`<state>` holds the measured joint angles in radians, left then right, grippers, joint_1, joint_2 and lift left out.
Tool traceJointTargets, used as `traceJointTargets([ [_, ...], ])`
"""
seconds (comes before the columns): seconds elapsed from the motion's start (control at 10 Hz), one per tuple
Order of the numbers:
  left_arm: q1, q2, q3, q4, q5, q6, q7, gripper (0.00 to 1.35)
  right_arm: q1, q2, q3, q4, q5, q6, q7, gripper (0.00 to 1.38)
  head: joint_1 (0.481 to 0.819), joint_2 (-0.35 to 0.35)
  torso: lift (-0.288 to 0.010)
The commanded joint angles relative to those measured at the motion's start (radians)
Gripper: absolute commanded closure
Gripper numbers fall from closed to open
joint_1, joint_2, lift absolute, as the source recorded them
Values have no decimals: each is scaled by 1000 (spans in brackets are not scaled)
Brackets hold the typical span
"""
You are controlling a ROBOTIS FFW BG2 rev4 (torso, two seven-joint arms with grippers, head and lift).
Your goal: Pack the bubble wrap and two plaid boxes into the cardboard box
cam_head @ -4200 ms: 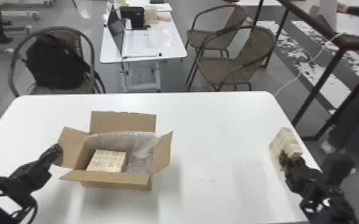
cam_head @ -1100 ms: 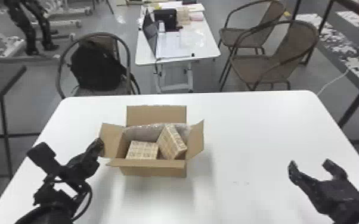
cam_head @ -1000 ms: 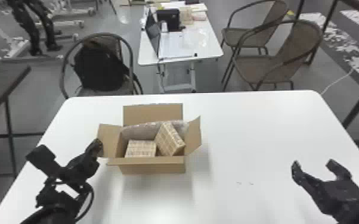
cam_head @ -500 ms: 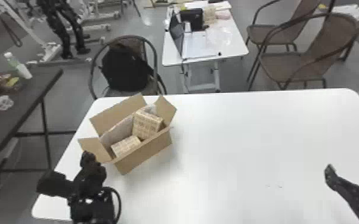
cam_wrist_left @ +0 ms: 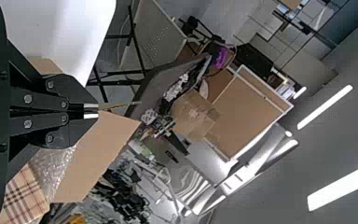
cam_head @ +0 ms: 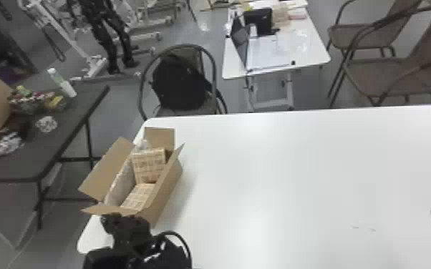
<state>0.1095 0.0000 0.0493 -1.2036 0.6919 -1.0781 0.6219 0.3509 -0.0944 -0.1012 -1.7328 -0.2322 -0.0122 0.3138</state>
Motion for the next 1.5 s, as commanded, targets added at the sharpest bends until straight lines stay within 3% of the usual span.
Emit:
traceJointTargets([
  [0.0,-11,-3,-49,18,29,-28,-2,1211,-1,-1,0,1,1,3,2,268,695,328,-48],
  [0.1,-11,5,-98,18,55,-34,-2,944,-1,-1,0,1,2,3,2,268,695,318,-48],
  [0.2,-10,26,-126,18,51,-42,-4,381,-1,-1,0,1,2,3,2,268,695,306,-48],
  [0.3,-7,38,-131,18,1,-56,-2,-2,-1,1,0,1,2,3,2,268,695,286,-48],
  [0.4,-2,31,-82,16,-126,-60,-2,53,-1,1,2,1,4,3,2,268,695,278,-48],
  [0.5,7,15,-28,-8,-250,-54,-2,213,0,1,2,-4,7,3,2,268,695,277,-48],
  [0.6,41,0,-2,-73,-364,-9,-2,311,0,2,3,-7,13,3,1,268,695,278,-48],
  [0.7,94,-3,38,-159,-549,60,-10,357,3,8,3,-14,25,3,1,268,695,272,-48],
  [0.8,157,-3,37,-252,-618,139,-117,360,5,16,3,-18,36,3,1,268,695,255,-48],
  [0.9,233,-3,3,-338,-583,244,-269,366,7,18,3,-21,39,3,1,268,695,217,-48],
  [1.0,306,2,-40,-399,-551,323,-343,363,13,18,3,-31,47,6,1,268,695,156,-48],
  [1.1,375,18,-100,-416,-514,359,-344,369,23,18,3,-50,59,23,1,268,695,135,-48],
  [1.2,432,35,-111,-455,-493,431,-378,364,45,18,3,-73,62,49,1,268,695,103,-48],
  [1.3,473,49,-71,-534,-491,564,-445,363,76,18,3,-117,83,92,2,268,695,79,-48],
  [1.4,518,52,-57,-590,-519,636,-452,363,94,13,17,-145,103,109,5,268,695,68,-48],
])
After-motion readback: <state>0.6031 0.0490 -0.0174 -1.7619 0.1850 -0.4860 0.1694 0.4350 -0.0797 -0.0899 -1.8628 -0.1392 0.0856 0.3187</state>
